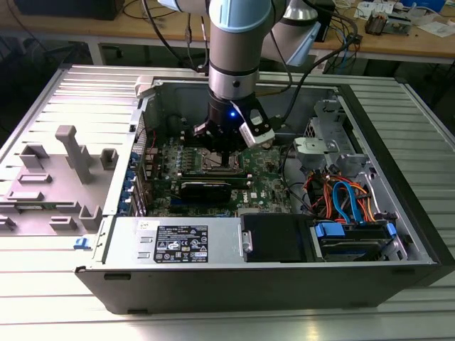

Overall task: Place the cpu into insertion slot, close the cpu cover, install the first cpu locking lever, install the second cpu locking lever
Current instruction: 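Install the second cpu locking lever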

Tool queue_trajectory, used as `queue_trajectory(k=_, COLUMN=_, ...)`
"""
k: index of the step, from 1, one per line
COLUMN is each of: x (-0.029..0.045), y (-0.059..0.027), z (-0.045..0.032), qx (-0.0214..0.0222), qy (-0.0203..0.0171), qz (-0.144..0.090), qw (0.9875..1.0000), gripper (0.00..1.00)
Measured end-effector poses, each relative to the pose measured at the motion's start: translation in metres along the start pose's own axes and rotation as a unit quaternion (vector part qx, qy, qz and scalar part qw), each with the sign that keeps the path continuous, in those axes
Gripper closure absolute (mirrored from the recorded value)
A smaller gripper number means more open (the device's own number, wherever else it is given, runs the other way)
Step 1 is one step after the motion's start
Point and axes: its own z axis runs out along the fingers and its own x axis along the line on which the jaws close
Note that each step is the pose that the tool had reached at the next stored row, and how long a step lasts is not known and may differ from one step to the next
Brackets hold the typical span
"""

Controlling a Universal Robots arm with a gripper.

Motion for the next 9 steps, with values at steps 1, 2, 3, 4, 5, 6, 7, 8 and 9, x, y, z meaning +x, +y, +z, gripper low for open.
queue_trajectory(k=1, x=0.0000, y=0.0000, z=0.0000, qx=0.0000, qy=0.0000, qz=0.000, qw=1.0000, gripper=0.89)
queue_trajectory(k=2, x=0.0000, y=0.0000, z=0.0000, qx=0.0000, qy=0.0000, qz=0.000, qw=1.0000, gripper=0.89)
queue_trajectory(k=3, x=0.0000, y=0.0000, z=0.0000, qx=0.0000, qy=0.0000, qz=0.000, qw=1.0000, gripper=0.89)
queue_trajectory(k=4, x=0.0003, y=0.0000, z=0.0000, qx=0.0000, qy=0.0000, qz=0.000, qw=1.0000, gripper=0.89)
queue_trajectory(k=5, x=0.0008, y=0.0000, z=0.0000, qx=0.0000, qy=0.0000, qz=0.000, qw=1.0000, gripper=0.89)
queue_trajectory(k=6, x=0.0014, y=-0.0001, z=0.0000, qx=-0.0001, qy=0.0000, qz=0.000, qw=1.0000, gripper=0.89)
queue_trajectory(k=7, x=0.0020, y=-0.0013, z=0.0000, qx=-0.0001, qy=0.0000, qz=-0.001, qw=1.0000, gripper=0.89)
queue_trajectory(k=8, x=0.0022, y=-0.0024, z=0.0000, qx=-0.0001, qy=0.0000, qz=-0.001, qw=1.0000, gripper=0.89)
queue_trajectory(k=9, x=0.0023, y=-0.0034, z=0.0000, qx=-0.0001, qy=0.0000, qz=-0.001, qw=1.0000, gripper=0.89)
